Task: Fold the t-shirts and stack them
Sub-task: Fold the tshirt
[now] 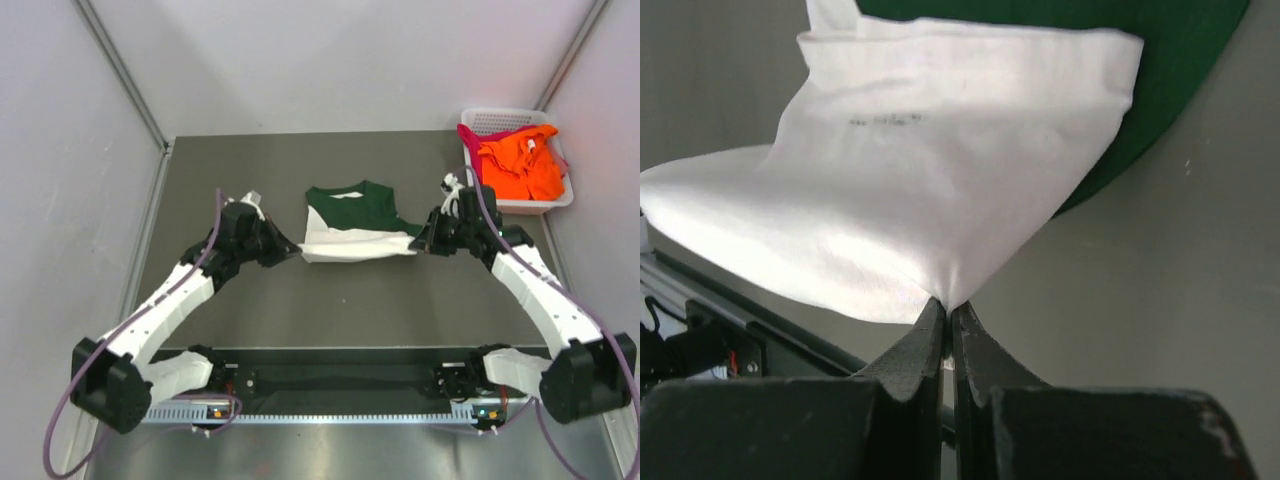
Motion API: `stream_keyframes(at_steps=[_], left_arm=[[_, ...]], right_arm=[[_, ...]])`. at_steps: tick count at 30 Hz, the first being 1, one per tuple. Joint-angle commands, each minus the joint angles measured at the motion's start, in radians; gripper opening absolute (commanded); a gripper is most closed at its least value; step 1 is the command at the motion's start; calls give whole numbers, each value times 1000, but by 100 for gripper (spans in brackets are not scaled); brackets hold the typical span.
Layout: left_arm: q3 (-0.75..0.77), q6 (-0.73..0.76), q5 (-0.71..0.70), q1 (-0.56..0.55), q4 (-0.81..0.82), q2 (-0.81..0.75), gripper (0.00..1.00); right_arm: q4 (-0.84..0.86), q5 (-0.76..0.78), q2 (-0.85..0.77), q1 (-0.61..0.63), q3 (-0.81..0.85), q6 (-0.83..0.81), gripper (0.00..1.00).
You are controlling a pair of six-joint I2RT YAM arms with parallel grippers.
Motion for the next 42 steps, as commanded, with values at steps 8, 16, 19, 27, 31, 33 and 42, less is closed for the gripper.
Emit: stream_keyframes(at_steps=[8,16,19,27,31,33,42], left_arm=[[455,101,12,148,56,453,0],[929,151,70,222,73,1043,18],[1196,168,118,239,-60,1231,97],[951,285,89,239,67,1066,97],[782,262,147,237,153,989,89],[704,254,158,234,185,968,84],[669,230,199,207,195,1006,62]], right_arm=[[70,-18,425,-100,392,-41,0],[123,-82,925,-129,896,-15,41],[125,-84,1006,-130,980,-29,100],[407,-22,719,-150,539,-96,100],[448,-19,601,-153,371,-99,100],[485,-36,569,-153,322,-95,100],[562,-64,467,-155,132,-75,100]])
